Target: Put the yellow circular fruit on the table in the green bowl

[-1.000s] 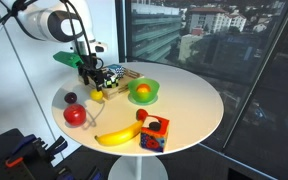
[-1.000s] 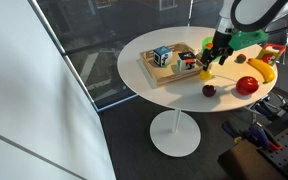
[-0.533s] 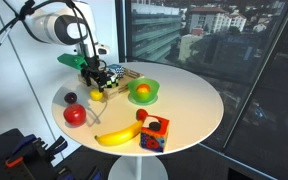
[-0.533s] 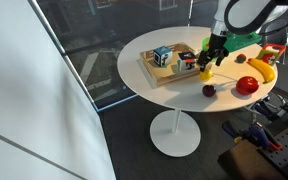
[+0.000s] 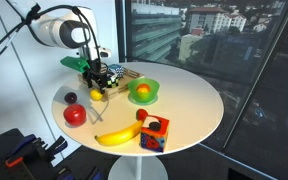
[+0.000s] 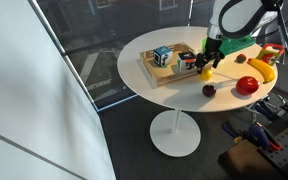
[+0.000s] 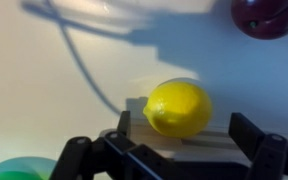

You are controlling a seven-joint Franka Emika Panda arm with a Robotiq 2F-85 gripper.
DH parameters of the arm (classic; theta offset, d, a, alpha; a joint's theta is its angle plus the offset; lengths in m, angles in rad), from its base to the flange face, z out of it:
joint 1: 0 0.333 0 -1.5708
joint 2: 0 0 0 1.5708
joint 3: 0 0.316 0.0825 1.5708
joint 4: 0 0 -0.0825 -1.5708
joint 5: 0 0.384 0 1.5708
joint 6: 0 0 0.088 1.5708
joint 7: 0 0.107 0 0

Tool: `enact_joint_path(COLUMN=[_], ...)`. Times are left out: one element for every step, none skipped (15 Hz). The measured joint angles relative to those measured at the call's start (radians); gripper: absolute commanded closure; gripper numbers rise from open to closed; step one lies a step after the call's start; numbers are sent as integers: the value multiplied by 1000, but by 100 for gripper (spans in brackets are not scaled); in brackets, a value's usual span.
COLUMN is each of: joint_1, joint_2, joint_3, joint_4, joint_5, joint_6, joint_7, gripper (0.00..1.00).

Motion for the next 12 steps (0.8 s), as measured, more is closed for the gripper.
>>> enact_joint_path(joint_1=[1,3,4,5,8,9,10,12,12,13,14,14], joint_2=[6,12,17,23,27,32,37,41,46,49,50,50], joint_3=[-1,-2,-3,-5,-7,-9,-11,-12,-13,-13,-14,-14], joint_4=[2,4,5,6,7,8,8,9,11,12,14,19], joint_5=[-1,-2,-3,-5,-7,-9,-9,-10,-11,-11,-12,-12], joint_6=[3,7,11,15,17,19,19,19,19,19,19,19], joint_7=[0,0,0,0,0,0,0,0,0,0,0,0], gripper=[0,0,0,0,0,25,26,34,42,51,55,55])
